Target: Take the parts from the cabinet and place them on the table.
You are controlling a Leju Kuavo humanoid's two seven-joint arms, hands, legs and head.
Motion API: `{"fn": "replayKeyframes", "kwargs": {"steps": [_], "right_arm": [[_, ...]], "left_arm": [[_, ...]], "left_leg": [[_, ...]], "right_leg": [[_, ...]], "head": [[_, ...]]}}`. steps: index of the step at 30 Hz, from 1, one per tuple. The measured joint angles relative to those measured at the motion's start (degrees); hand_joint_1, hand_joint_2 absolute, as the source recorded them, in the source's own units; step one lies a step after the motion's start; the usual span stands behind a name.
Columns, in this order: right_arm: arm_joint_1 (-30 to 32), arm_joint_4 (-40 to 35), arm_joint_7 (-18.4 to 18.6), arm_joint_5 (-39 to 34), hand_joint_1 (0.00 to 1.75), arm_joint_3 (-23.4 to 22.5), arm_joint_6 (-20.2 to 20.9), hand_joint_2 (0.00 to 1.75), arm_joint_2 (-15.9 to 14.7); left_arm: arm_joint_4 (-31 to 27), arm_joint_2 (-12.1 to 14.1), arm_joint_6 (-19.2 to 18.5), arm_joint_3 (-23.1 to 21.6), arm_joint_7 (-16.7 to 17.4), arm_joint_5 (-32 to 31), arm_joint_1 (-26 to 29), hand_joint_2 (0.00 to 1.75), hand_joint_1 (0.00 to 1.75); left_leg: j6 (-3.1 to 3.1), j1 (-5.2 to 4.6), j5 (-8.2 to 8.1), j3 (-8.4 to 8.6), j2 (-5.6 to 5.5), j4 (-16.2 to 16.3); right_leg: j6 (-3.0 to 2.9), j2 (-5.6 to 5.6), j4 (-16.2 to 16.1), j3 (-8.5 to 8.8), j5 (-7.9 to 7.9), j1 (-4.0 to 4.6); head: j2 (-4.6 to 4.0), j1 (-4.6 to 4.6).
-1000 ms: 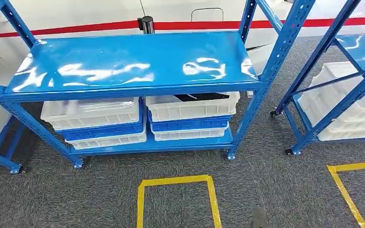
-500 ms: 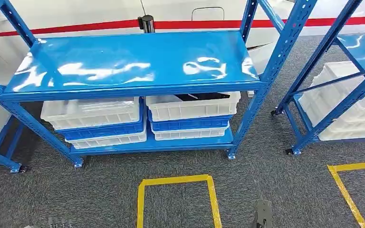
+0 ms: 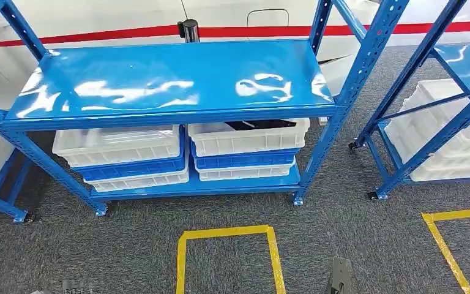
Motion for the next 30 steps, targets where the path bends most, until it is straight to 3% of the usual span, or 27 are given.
{"fn": "replayKeyframes", "kwargs": {"steps": [15, 16, 18, 19, 20, 21, 22, 23, 24, 26, 30], "right_arm": [[0.0, -0.07, -0.02, 0.0, 0.0, -0.17, 0.0, 0.0, 0.09], [0.0, -0.07, -0.02, 0.0, 0.0, -0.17, 0.0, 0.0, 0.11], [-0.01, -0.07, -0.13, 0.02, 0.0, -0.17, 0.04, 0.0, 0.11], [0.07, -0.33, -1.88, 0.25, 0.0, -0.01, 2.16, 0.0, 0.34], [0.41, -1.82, -5.11, 0.91, 0.0, 1.1, 5.46, 0.0, 1.55], [0.48, -2.89, -10.62, 1.38, 0.0, 3.2, 8.67, 0.0, 3.33], [-0.18, -3.1, -14.11, 1.42, 0.0, 7.14, 9.18, 0.0, 5.1], [-0.83, -3.17, -14.76, 1.38, 0.0, 10.24, 9.16, 0.0, 6.08], [-1.3, -3.24, -14.78, 0.81, 0.0, 13.85, 9.09, 0.0, 7.41], [-1.61, -3.41, -14.82, -0.98, 0.0, 18.57, 9.09, 0.0, 8.94], [-1.48, -4.3, -14.82, -3.3, 0.0, 25.02, 9.55, 0.0, 9.27]], "left_arm": [[-0.02, -0.04, 0.0, 0.0, 0.0, 0.0, 0.0, 0.0, 0.0], [-0.02, -0.04, 0.0, 0.0, 0.0, 0.0, 0.0, 1.75, 0.0], [-0.02, -0.04, 0.04, 0.0, 0.0, 0.0, 0.0, 1.75, 0.0], [-0.02, -0.04, 1.92, -0.12, -0.3, -1.73, 0.11, 1.75, 0.0], [0.28, -0.26, 6.28, -1.28, -1.15, -5.84, 0.7, 1.75, 0.0], [1.43, -0.48, 12.42, -3.53, -2.61, -12.07, 1.52, 1.75, 0.0], [2.63, -0.46, 18.25, -7.25, -4.33, -19.35, 2.62, 1.75, 0.0], [3.33, -0.66, 20.34, -9.85, -5.18, -23.21, 3.11, 1.75, 0.0], [4.3, -0.81, 20.98, -12.99, -5.33, -26.42, 3.53, 1.75, 0.0], [5.48, -1.09, 21.2, -16.17, -5.31, -26.23, 4.0, 1.75, 0.0], [6.6, -1.27, 21.35, -20.04, -5.25, -25.86, 4.88, 1.75, 0.0]], "left_leg": [[0.0, 0.0, 0.0, -0.01, 0.0, 0.0], [0.0, 0.0, 0.0, -0.01, 0.0, 0.0], [0.0, 0.0, 0.0, -0.03, 0.0, 0.0], [0.0, 0.0, 0.0, -0.08, -0.03, -0.01], [0.0, 0.0, 0.0, -0.11, 0.0, -0.02], [0.0, 0.01, 0.0, -0.11, 0.17, -0.02], [-0.01, 0.02, -0.01, -0.09, 0.47, -0.01], [-0.01, 0.03, -0.01, -0.09, 0.64, -0.01], [-0.02, 0.04, 0.0, -0.09, 0.58, -0.01], [-0.03, 0.07, 0.01, -0.1, 0.25, -0.01], [-0.03, 0.07, 0.02, -0.15, 0.29, -0.02]], "right_leg": [[0.0, 0.0, 0.0, -0.01, 0.0, 0.0], [0.0, 0.0, 0.0, -0.01, 0.0, 0.0], [0.0, 0.0, 0.0, 0.0, 0.0, 0.0], [0.0, -0.02, 0.01, 0.05, 0.0, 0.0], [0.0, 0.0, 0.02, 0.03, 0.0, 0.0], [-0.01, 0.16, 0.02, -0.06, 0.01, 0.06], [-0.16, 0.44, 0.02, -0.24, 0.15, 0.07], [-0.17, 0.54, 0.01, -0.3, 0.15, 0.12], [-0.16, 0.53, 0.01, -0.31, 0.14, 0.09], [-0.16, 0.3, 0.01, -0.25, 0.11, 0.16], [-0.16, 0.32, 0.02, -0.22, 0.11, 0.14]], "head": [[0.0, 0.0], [0.0, 0.0], [0.0, 0.0], [0.0, 0.0], [0.0, 0.0], [0.0, 0.02], [0.0, 0.02], [0.0, -0.09], [0.0, -0.09], [0.0, 0.0], [0.0, 0.02]]}}
